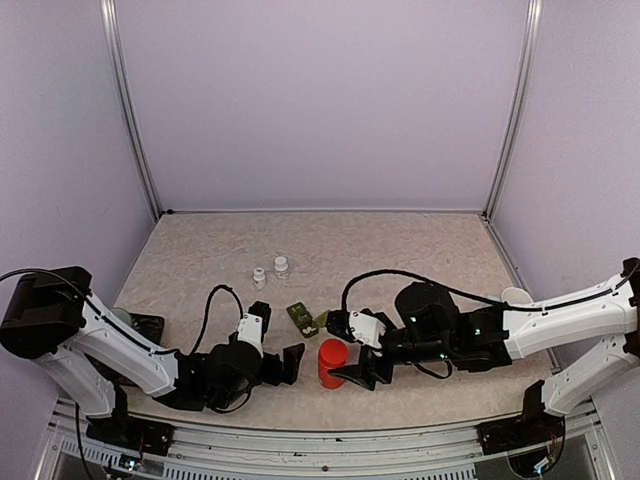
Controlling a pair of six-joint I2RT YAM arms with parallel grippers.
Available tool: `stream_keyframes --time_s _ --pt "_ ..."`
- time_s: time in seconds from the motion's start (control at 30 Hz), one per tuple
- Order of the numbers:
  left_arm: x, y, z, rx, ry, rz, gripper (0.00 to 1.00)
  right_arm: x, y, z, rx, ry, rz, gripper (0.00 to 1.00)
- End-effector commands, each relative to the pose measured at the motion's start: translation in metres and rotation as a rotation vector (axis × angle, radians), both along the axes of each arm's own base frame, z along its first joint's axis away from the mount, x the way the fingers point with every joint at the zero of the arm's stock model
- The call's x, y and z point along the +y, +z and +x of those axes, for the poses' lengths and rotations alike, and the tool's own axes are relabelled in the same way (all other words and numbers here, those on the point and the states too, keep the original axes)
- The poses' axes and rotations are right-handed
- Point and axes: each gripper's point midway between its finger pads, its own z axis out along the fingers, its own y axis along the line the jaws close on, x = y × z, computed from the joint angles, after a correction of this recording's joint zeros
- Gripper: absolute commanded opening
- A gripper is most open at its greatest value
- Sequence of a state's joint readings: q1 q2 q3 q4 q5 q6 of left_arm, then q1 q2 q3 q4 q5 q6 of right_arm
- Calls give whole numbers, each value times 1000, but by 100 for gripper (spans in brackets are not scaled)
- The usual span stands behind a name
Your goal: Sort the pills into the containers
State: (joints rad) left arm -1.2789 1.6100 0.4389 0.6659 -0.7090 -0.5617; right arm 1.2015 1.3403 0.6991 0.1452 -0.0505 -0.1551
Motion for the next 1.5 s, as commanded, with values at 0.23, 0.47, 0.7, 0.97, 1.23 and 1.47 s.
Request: stream_keyframes --time_s 0.23,0.47,0.7,0.97,1.23,1.47 --pt "2 -3 -1 14 -2 -30 99 0 -20 10 48 -12 -40 77" --pt "2 -6 -1 18 -6 -29 99 0 -21 17 78 -5 -33 74" --pt "1 -8 -1 20 -9 -27 99 1 -23 16 106 28 -29 70" --pt "0 -10 -1 23 -9 -25 99 6 -25 18 109 36 -36 67" --pt "1 -10 0 24 -8 -26 99 6 -25 24 107 8 -39 65" --pt "0 -11 0 26 -10 -27 99 9 -19 20 124 32 -47 57"
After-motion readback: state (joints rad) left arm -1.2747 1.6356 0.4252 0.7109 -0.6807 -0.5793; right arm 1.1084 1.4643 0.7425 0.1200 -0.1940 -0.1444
